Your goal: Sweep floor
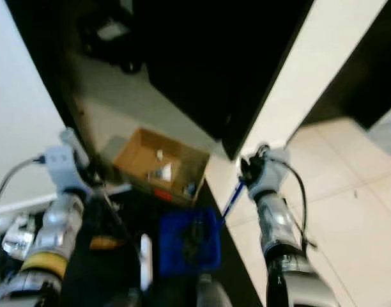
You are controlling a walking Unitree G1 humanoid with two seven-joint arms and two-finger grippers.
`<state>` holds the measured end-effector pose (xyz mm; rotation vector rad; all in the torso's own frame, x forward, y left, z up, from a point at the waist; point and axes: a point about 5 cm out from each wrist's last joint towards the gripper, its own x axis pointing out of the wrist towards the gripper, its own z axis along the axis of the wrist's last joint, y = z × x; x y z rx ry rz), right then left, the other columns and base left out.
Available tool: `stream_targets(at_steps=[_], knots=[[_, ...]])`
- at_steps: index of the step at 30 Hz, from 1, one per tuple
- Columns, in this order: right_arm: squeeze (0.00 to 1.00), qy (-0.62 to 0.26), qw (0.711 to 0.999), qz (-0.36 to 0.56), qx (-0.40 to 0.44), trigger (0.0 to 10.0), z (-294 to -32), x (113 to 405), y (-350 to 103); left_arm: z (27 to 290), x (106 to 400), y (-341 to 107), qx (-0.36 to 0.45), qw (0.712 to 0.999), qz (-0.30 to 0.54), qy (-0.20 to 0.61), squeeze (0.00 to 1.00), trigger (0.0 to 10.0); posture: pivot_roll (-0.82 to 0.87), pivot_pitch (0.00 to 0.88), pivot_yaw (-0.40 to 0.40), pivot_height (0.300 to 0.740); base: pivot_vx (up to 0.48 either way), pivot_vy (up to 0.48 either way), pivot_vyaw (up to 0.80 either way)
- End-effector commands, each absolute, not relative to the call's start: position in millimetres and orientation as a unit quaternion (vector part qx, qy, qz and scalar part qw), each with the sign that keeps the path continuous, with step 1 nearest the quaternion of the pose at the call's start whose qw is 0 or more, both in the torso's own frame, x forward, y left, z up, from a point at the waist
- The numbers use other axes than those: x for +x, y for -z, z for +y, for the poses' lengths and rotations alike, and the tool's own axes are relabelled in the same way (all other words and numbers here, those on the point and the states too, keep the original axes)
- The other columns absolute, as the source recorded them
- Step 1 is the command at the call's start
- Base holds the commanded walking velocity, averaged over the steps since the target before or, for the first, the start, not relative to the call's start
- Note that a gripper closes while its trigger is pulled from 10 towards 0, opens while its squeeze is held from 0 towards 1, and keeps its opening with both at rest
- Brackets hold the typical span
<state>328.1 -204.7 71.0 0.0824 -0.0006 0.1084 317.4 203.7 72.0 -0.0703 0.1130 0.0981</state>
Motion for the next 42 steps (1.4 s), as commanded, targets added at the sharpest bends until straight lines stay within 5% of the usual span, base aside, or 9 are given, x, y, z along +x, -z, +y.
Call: stream_targets(at_steps=[1, 9, 18, 42], knots=[[0.00, -0.046, 0.998, -0.019, 0.044, 10.0, -210.8, 330.2, -78.5, 201.7, 315.9, -68.7, -0.029, 0.997, 0.065, -0.043, 0.00, 10.0, 0.00, 0.076, -0.031, 0.740, 0.352, 0.000, 0.00], [0.00, -0.044, 0.998, -0.028, 0.045, 10.0, -216.3, 330.3, -82.8, 198.5, 315.0, -68.7, -0.016, 0.997, 0.065, -0.034, 0.00, 10.0, 0.00, 0.085, -0.032, 0.740, 0.350, 0.000, 0.00], [0.00, -0.067, 0.983, -0.116, 0.128, 10.0, -223.4, 362.0, -165.0, 200.4, 313.0, -71.9, 0.013, 0.998, 0.059, -0.023, 0.00, 10.0, -0.01, 0.094, -0.024, 0.740, 0.100, 0.000, 0.00], [0.00, -0.037, 0.978, -0.189, 0.080, 10.0, -259.9, 384.9, -271.4, 193.1, 313.9, -75.4, 0.016, 0.999, 0.051, 0.004, 0.00, 10.0, -0.02, 0.090, -0.028, 0.740, 0.000, 0.000, 0.00]])
